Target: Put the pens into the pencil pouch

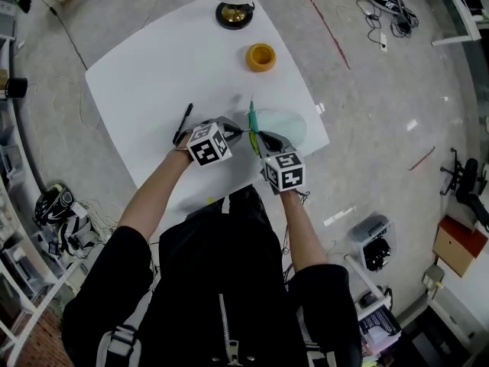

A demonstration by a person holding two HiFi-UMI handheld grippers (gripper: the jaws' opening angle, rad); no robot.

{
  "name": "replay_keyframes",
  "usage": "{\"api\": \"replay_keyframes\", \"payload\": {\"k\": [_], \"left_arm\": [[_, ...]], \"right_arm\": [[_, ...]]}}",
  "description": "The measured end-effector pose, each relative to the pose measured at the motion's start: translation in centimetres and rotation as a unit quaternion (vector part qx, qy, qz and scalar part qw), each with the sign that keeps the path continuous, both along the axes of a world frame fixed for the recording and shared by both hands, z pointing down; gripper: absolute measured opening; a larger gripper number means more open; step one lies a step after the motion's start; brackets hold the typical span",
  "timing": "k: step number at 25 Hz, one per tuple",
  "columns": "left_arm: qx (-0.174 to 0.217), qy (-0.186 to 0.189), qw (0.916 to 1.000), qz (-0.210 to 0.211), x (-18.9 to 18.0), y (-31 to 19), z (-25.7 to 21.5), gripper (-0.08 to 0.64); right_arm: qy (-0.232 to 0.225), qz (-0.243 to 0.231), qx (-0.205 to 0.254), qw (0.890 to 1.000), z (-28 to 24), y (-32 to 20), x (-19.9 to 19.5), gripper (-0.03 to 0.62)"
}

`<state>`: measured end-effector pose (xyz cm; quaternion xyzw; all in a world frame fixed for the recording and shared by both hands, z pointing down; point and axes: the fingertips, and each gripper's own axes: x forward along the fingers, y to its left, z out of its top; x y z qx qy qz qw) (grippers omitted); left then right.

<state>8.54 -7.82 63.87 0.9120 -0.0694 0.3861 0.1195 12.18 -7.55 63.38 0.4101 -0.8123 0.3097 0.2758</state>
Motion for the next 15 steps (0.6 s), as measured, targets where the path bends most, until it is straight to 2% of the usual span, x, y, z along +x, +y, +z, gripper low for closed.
{"api": "replay_keyframes", "payload": {"k": [15], "left_arm": [[-0.015, 0.065, 0.9971, -0.035, 2.8, -1.2, -1.0, 0.049]], "right_arm": [[-0.056, 0.004, -0.006, 0.998, -0.9, -0.4, -0.2, 0.026]]}}
